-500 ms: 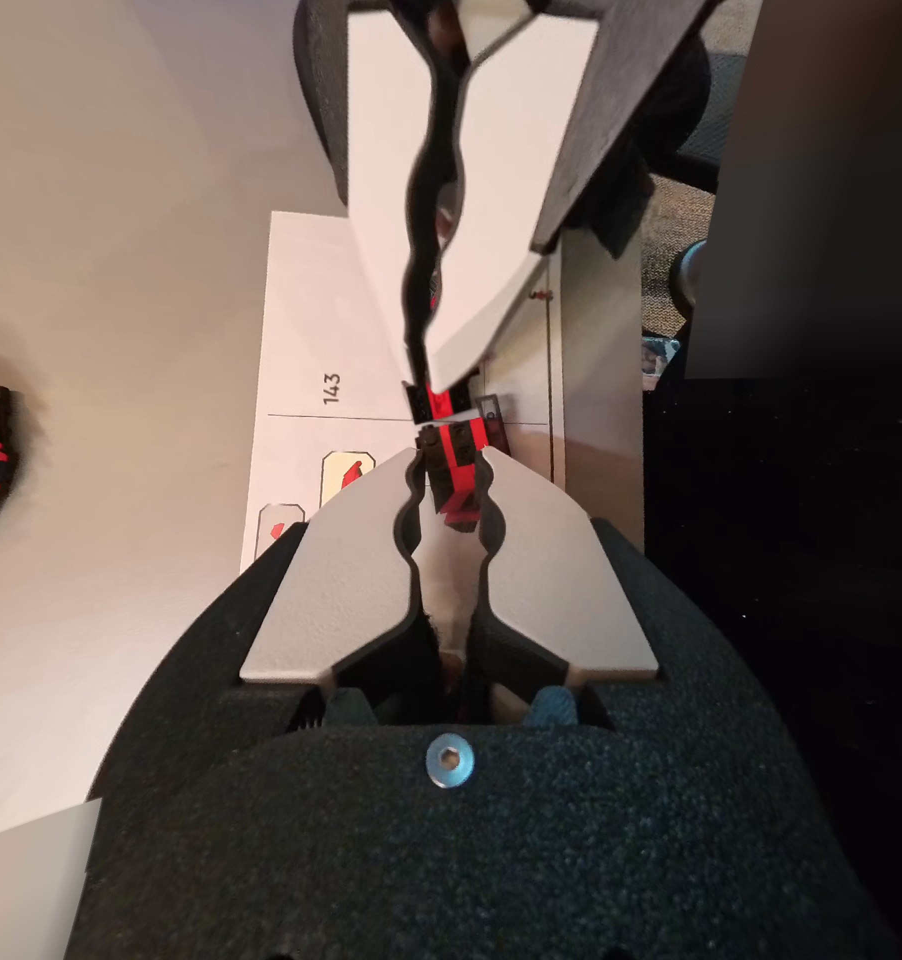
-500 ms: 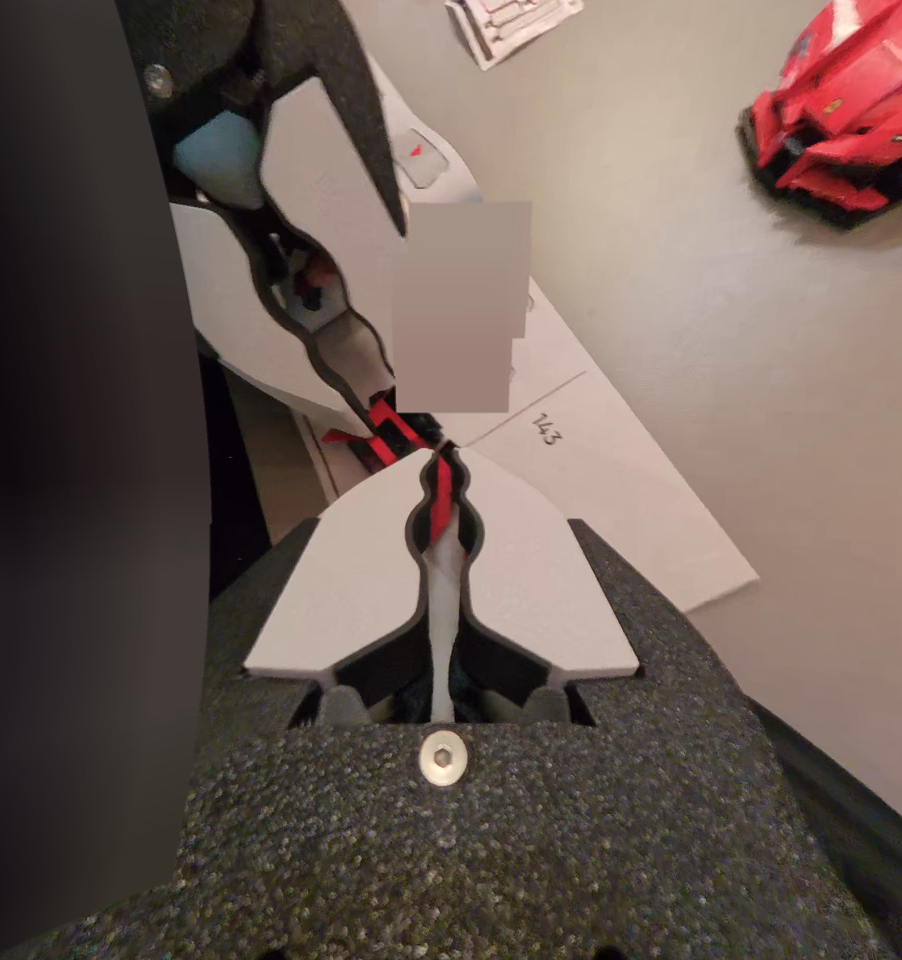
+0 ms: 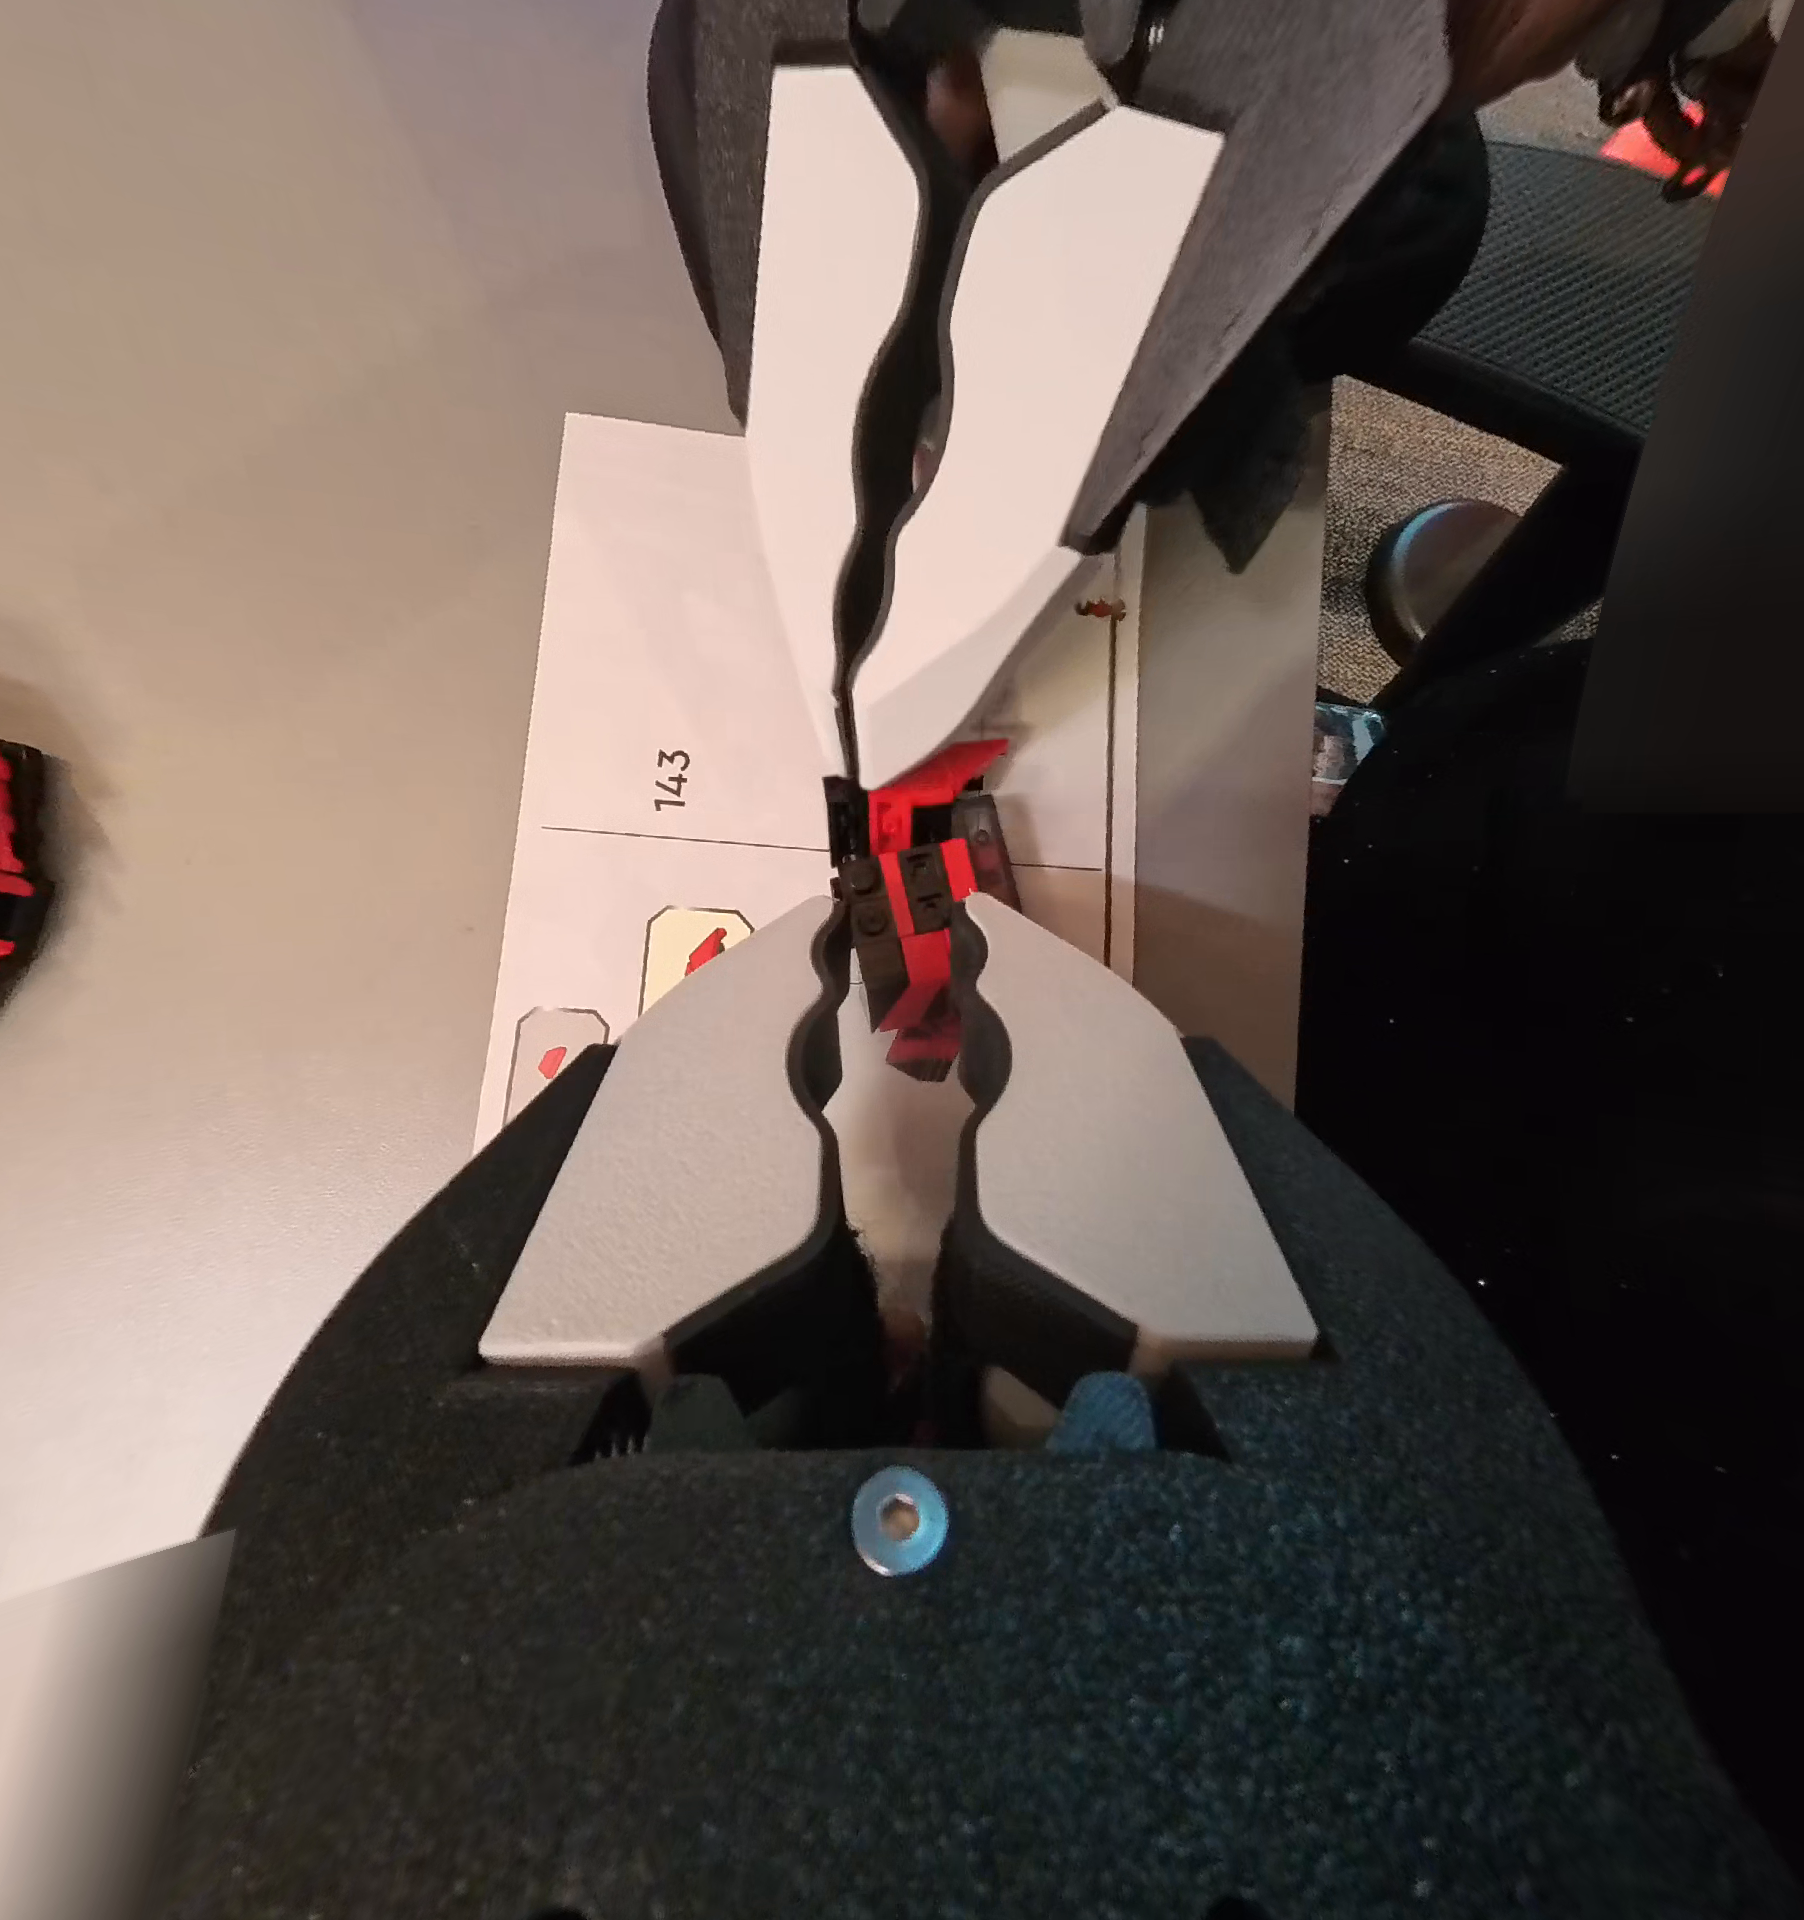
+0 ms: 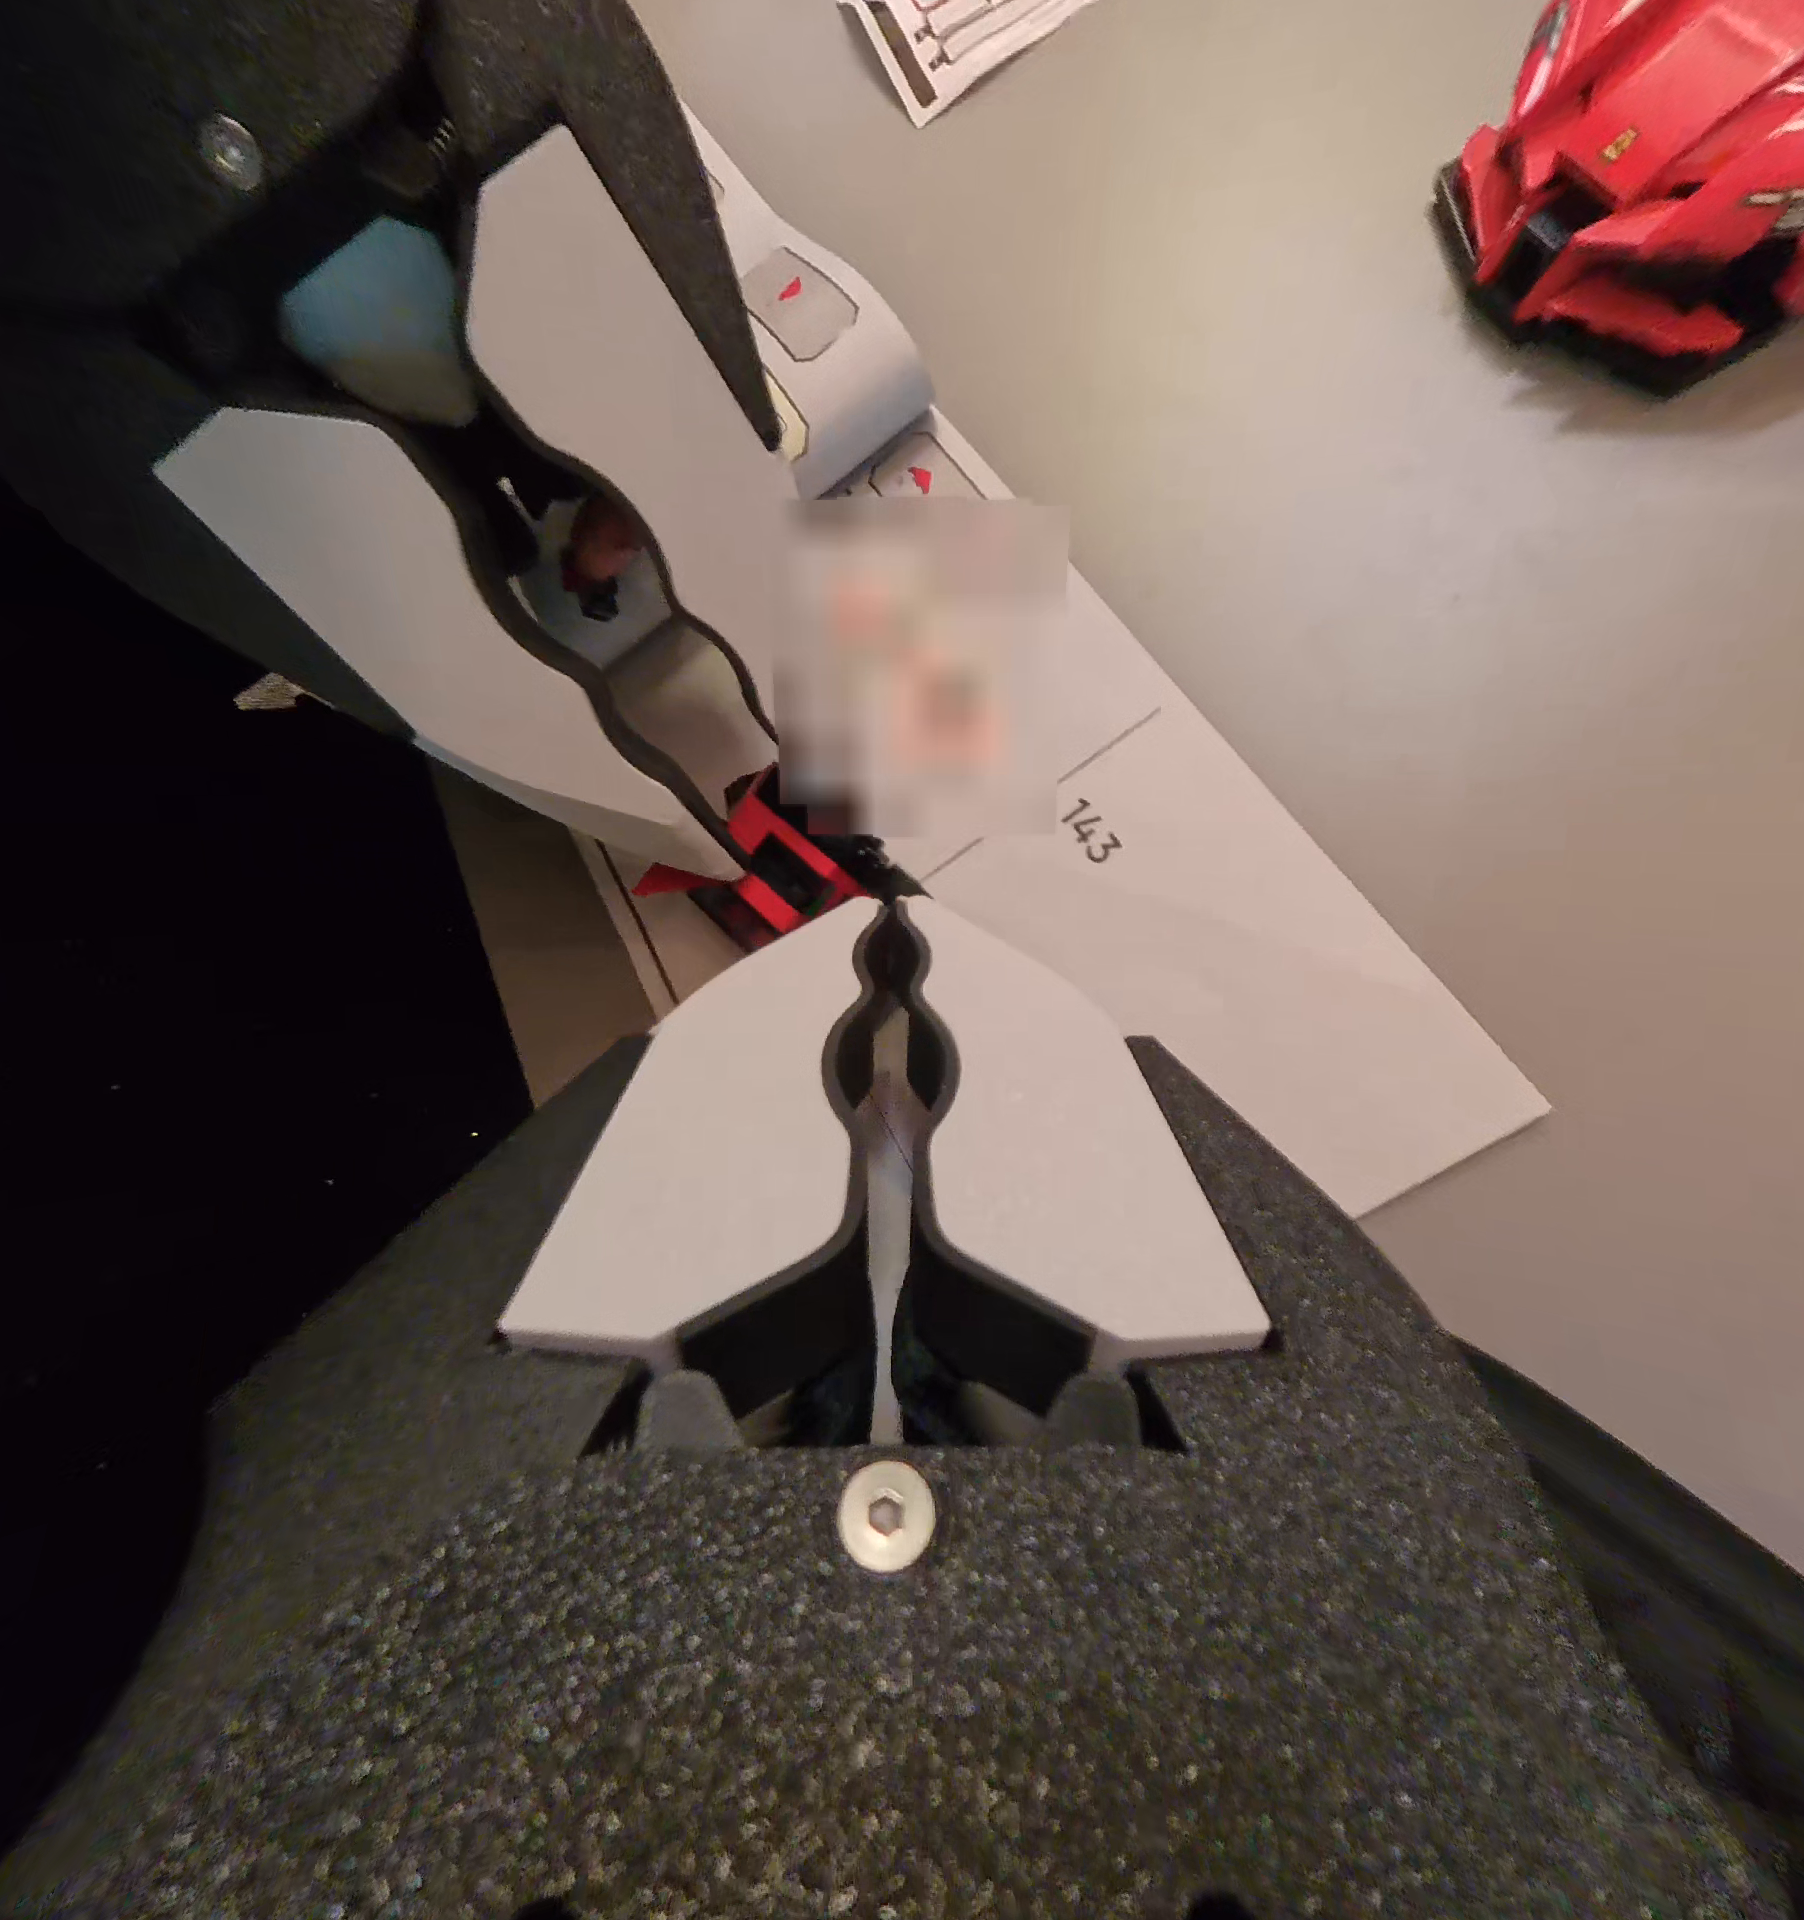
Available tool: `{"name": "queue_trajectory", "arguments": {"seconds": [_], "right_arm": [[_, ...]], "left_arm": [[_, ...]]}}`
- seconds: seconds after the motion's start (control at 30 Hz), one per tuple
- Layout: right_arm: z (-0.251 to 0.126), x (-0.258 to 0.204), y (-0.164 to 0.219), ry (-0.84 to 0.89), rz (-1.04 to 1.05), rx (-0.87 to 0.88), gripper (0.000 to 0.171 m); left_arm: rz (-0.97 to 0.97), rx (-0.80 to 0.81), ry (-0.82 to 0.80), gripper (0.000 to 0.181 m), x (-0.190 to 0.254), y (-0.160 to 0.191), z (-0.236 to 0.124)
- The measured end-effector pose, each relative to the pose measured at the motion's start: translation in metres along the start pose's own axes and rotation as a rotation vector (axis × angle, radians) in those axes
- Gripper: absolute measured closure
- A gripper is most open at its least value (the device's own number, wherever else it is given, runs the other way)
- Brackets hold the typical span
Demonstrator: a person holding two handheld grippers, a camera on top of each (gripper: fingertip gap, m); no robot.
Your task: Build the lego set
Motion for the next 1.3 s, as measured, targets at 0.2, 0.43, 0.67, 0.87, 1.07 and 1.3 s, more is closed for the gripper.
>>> {"name": "queue_trajectory", "arguments": {"seconds": [0.2, 0.43, 0.67, 0.87, 1.07, 1.3], "right_arm": [[0.008, -0.005, -0.006, -0.045, -0.017, 0.018, 0.171], [-0.007, 0.008, -0.003, 0.037, -0.006, 0.022, 0.171], [-0.001, 0.009, 0.002, 0.039, 0.023, -0.039, 0.171], [0.0, 0.004, 0.002, 0.04, 0.02, -0.016, 0.171], [0.0, 0.003, 0.002, 0.037, 0.013, -0.011, 0.171], [0.0, 0.003, 0.001, 0.031, -0.024, -0.023, 0.171]], "left_arm": [[0.032, -0.009, -0.014, 0.163, 0.001, -0.002, 0.001], [0.017, -0.004, -0.009, 0.163, 0.0, -0.001, 0.001], [0.007, -0.01, -0.01, 0.163, -0.001, -0.003, 0.002], [-0.009, -0.011, -0.003, 0.163, -0.002, -0.003, 0.003], [0.014, 0.01, 0.011, 0.163, -0.002, -0.002, 0.003], [-0.021, 0.059, 0.092, 0.163, -0.01, 0.002, 0.004]]}}
Point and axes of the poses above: each gripper's, where its closed fingertips meet, z out along the fingers, y out of its underside, x = y × z across the jaws, the point moved 8 cm from there along -z, back along the fingers
